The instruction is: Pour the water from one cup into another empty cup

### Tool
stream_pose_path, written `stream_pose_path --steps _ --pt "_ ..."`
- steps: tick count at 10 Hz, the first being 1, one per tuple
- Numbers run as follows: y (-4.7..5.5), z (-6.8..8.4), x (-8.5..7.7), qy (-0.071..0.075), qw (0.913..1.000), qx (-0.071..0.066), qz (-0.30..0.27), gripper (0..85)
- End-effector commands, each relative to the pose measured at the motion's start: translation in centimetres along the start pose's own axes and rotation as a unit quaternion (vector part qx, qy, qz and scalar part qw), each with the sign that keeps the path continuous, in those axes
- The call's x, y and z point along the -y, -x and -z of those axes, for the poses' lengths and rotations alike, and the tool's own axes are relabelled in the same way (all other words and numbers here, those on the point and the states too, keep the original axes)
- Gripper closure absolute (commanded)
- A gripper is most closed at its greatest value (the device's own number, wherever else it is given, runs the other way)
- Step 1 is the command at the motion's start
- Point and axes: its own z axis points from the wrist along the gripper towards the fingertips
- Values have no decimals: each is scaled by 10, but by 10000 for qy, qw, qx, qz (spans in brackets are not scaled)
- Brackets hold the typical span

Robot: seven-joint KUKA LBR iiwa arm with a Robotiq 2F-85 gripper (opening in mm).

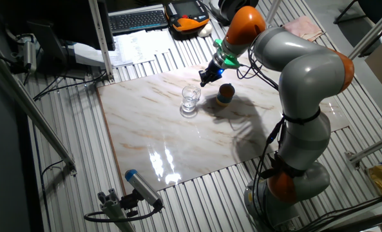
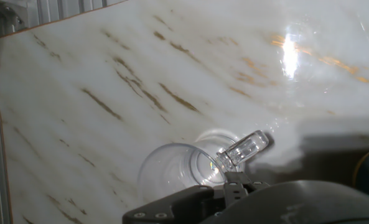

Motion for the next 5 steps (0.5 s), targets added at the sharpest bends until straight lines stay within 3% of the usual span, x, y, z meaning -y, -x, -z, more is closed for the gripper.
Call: stream_pose_path --steps 1,2,5 --pt "0 0 0 -1 10000 0 -17 850" --pt "0 0 0 0 10000 7 -31 680" --pt "-1 0 -1 -84 9999 51 -38 680"
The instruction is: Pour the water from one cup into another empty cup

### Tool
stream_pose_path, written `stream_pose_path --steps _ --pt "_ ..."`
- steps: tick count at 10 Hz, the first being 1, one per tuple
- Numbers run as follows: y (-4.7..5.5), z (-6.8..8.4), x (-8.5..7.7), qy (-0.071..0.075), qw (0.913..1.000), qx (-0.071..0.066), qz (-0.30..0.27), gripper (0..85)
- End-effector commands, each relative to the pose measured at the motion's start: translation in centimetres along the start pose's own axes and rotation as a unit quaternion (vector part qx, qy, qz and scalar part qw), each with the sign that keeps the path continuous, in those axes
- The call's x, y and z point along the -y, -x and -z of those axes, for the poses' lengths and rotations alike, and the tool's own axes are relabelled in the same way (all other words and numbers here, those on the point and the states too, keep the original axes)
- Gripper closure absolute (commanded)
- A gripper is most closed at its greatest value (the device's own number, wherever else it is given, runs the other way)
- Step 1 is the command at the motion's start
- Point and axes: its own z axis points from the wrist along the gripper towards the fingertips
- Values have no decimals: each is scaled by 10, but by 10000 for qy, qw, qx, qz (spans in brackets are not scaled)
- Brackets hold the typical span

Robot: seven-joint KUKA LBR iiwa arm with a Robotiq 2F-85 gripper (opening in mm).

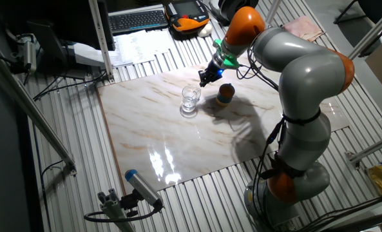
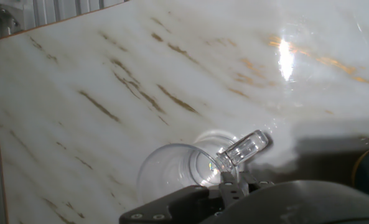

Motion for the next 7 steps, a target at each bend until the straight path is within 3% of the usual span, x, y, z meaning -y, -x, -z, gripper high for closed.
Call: stream_pose_path --steps 1,6,7 --pt "0 0 0 -81 10000 10 46 510" --pt "0 -5 -1 -120 9999 38 89 510" --pt "0 -7 -2 -190 9997 41 114 510"
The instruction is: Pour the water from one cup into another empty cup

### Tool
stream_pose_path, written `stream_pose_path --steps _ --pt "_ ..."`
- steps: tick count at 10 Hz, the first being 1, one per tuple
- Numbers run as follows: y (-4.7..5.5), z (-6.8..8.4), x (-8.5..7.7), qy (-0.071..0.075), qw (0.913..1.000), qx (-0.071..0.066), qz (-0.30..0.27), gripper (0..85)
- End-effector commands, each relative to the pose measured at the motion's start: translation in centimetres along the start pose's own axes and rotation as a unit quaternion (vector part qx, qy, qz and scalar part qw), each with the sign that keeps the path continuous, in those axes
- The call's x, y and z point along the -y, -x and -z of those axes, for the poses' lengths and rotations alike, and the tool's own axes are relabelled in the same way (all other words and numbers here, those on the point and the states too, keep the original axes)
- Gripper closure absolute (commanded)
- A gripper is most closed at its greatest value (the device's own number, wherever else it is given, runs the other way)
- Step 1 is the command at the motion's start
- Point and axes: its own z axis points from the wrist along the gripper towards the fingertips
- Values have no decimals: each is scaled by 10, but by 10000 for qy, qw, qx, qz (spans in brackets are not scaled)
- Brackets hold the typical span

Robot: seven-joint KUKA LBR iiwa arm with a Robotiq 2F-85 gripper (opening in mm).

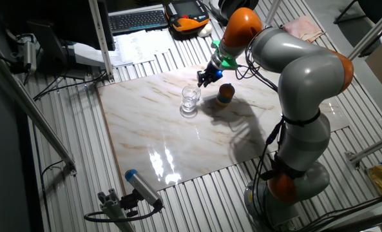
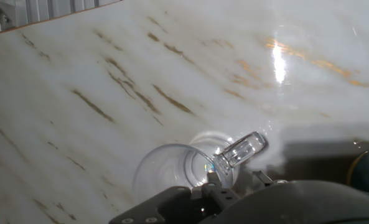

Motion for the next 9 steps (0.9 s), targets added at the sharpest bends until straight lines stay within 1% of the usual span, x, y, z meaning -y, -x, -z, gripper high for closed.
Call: stream_pose_path --steps 1,7,9 --pt "0 0 0 -7 10000 4 0 510" --pt "0 -5 -2 -60 10000 27 23 510" --pt "0 -6 -3 -45 9999 4 96 510"
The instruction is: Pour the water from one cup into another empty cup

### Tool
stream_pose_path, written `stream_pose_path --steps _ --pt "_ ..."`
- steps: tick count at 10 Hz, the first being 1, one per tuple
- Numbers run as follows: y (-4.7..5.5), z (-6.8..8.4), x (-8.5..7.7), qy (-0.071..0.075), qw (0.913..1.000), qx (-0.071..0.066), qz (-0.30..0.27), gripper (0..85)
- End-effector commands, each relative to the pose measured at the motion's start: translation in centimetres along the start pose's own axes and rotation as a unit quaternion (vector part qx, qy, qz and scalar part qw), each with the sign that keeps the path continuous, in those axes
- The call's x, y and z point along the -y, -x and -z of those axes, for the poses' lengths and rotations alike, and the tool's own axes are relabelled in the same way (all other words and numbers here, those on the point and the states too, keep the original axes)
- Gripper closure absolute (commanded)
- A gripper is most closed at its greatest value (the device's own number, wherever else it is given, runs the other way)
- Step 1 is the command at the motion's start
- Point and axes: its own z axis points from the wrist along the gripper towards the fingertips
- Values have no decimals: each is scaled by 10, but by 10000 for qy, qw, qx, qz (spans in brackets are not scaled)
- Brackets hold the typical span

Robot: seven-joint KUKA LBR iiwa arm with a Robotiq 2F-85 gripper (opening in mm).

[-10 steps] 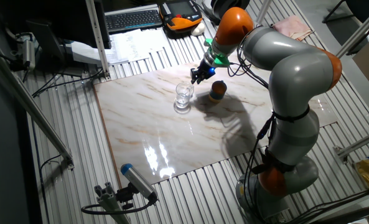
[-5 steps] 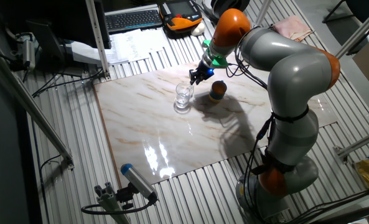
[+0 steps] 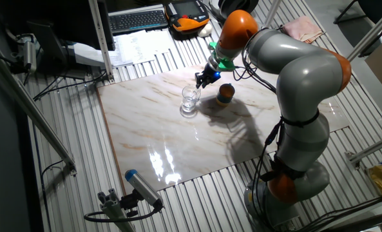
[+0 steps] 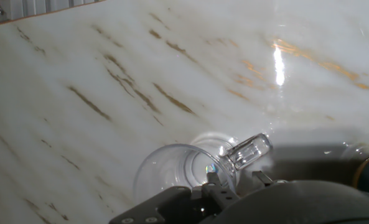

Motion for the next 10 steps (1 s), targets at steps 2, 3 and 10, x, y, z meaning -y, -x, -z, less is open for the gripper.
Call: stream_pose_path --steps 2,3,10 --pt "0 0 0 19 9998 -39 204 510" --pt "0 0 0 -3 9993 -55 360 510" --pt "-2 -4 -4 -141 9995 -26 280 510"
